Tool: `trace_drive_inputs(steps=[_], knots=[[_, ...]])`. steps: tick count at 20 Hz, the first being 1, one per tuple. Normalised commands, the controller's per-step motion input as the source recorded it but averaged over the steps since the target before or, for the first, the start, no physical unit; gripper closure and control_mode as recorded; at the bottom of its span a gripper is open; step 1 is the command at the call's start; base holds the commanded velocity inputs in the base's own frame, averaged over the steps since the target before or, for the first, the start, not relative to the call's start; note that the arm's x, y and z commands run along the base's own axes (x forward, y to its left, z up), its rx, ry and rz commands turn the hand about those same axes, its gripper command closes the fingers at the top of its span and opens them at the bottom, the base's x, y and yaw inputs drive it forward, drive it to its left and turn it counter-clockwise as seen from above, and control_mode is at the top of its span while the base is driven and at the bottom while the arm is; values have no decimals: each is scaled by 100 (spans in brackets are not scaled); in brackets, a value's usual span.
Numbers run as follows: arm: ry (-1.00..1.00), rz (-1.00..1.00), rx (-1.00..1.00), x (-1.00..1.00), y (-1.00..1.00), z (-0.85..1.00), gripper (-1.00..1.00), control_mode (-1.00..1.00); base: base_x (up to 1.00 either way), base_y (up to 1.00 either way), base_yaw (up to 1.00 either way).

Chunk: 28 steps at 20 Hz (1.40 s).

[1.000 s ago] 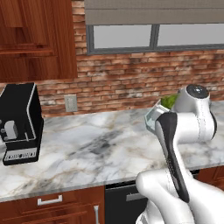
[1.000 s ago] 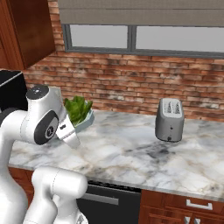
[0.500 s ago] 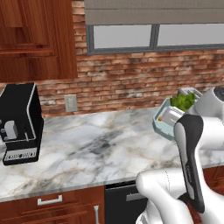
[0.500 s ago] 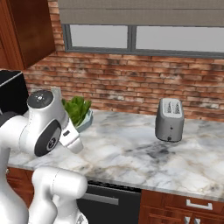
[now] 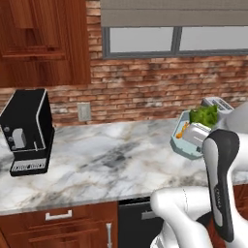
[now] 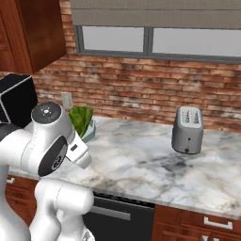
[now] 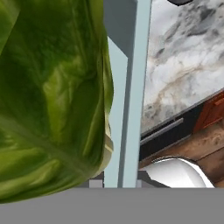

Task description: Place the tupperware on the top shelf of the fridge. Make space for the tupperware among the existing items by rearranging them on the shelves if needed. Close the fridge door when finished.

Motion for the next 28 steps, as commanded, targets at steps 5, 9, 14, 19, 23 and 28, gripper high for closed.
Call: trace_drive_inputs(steps=[5, 9, 14, 19, 23, 28], knots=[[0, 0, 0, 0, 0, 0, 100, 100, -69, 0, 26], [0, 0, 0, 0, 0, 0, 100, 100, -77, 0, 31], [0, 0, 0, 0, 0, 0, 100, 100, -55, 1, 34], [0, 0, 0, 0, 0, 0, 100, 100, -38, -4, 38], [0, 0, 0, 0, 0, 0, 100, 100, -53, -33, 23], [0, 0, 0, 0, 0, 0, 100, 100, -52, -49, 17]])
